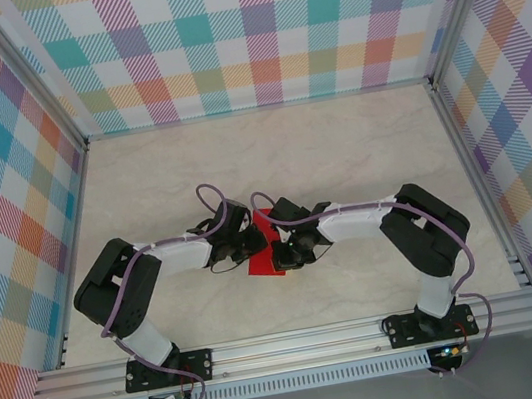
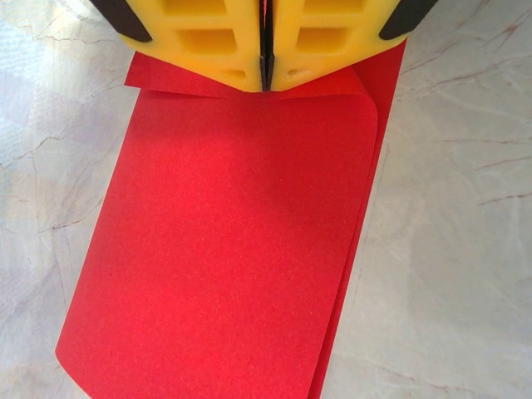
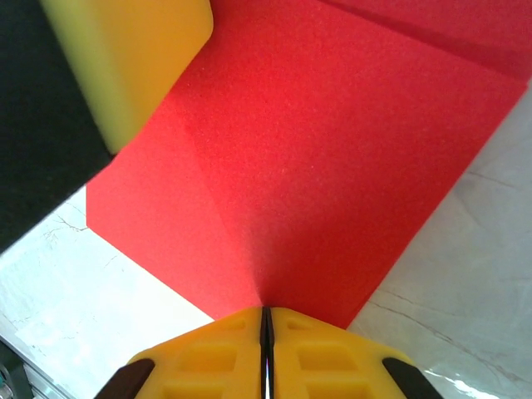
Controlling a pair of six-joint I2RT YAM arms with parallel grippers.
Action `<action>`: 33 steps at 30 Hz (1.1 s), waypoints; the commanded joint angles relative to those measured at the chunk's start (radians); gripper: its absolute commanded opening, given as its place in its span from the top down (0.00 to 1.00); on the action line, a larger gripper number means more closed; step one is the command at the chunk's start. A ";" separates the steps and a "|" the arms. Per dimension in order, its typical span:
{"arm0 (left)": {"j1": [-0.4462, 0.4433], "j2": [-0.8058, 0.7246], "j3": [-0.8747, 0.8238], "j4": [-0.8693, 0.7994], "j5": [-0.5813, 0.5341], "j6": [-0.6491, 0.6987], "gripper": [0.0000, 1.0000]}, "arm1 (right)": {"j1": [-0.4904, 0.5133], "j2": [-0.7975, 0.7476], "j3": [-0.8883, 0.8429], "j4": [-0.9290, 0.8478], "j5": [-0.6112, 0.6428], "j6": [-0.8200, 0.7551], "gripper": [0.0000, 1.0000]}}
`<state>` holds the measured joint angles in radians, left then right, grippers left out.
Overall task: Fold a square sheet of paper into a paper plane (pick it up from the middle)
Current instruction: Fold the triangle a second time at the center of the table.
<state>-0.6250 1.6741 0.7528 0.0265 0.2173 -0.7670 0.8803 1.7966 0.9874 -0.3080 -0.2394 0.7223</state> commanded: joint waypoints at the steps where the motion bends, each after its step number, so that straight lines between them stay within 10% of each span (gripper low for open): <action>1: 0.005 0.045 -0.044 -0.163 -0.075 -0.005 0.90 | 0.006 0.007 -0.035 -0.082 -0.006 -0.029 0.90; 33: 0.005 0.043 -0.048 -0.124 -0.044 -0.017 0.90 | 0.005 -0.025 -0.085 0.151 0.048 -0.024 0.93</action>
<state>-0.6250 1.6741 0.7483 0.0338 0.2195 -0.7780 0.8803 1.7733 0.9295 -0.1459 -0.2039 0.6968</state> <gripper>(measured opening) 0.102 0.077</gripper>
